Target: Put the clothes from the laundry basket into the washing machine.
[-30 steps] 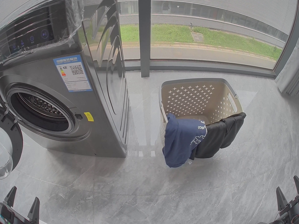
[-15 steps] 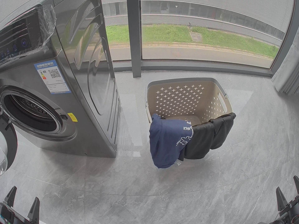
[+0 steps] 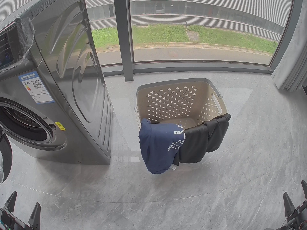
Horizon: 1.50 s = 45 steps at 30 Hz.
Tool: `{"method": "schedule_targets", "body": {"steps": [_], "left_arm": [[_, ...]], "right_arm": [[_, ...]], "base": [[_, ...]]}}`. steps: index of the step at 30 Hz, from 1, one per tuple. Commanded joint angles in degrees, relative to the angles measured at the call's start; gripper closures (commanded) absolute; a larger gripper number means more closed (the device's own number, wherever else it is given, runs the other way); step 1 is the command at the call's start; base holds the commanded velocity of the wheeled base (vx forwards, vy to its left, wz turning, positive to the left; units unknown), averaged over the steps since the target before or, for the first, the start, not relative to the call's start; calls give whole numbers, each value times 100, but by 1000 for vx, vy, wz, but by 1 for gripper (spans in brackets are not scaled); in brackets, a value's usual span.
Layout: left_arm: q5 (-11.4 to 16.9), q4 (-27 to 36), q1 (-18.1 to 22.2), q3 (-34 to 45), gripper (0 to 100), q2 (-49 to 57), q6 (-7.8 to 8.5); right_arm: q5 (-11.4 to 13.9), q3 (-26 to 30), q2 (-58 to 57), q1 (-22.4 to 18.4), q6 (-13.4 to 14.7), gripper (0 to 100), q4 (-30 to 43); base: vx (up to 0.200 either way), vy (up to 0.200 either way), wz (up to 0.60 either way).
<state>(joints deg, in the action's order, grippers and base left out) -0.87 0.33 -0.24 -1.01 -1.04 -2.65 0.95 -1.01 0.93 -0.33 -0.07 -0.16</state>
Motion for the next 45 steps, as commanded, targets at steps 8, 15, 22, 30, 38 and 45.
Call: {"method": "schedule_targets", "body": {"steps": [8,15,22,30,38,45], "left_arm": [[-1,2,-2,75,0,68,-8],[-1,2,-2,75,0,68,-8],[-1,2,-2,75,0,68,1],[-1,2,-2,75,0,68,1],[-1,2,-2,75,0,68,1],[-1,2,-2,75,0,68,1]], "right_arm": [[2,101,-84,-2,-1,0,-2],[2,101,-84,-2,-1,0,-2],[2,101,-75,-2,-1,0,-2],[-7,101,-75,-2,-1,0,-2],[-7,101,-75,-2,-1,0,-11],[-7,101,-75,-2,-1,0,-2]], "base": [[0,0,0],[0,0,0],[0,-143,0],[0,-100,0],[0,0,0],[0,-114,0]]}}
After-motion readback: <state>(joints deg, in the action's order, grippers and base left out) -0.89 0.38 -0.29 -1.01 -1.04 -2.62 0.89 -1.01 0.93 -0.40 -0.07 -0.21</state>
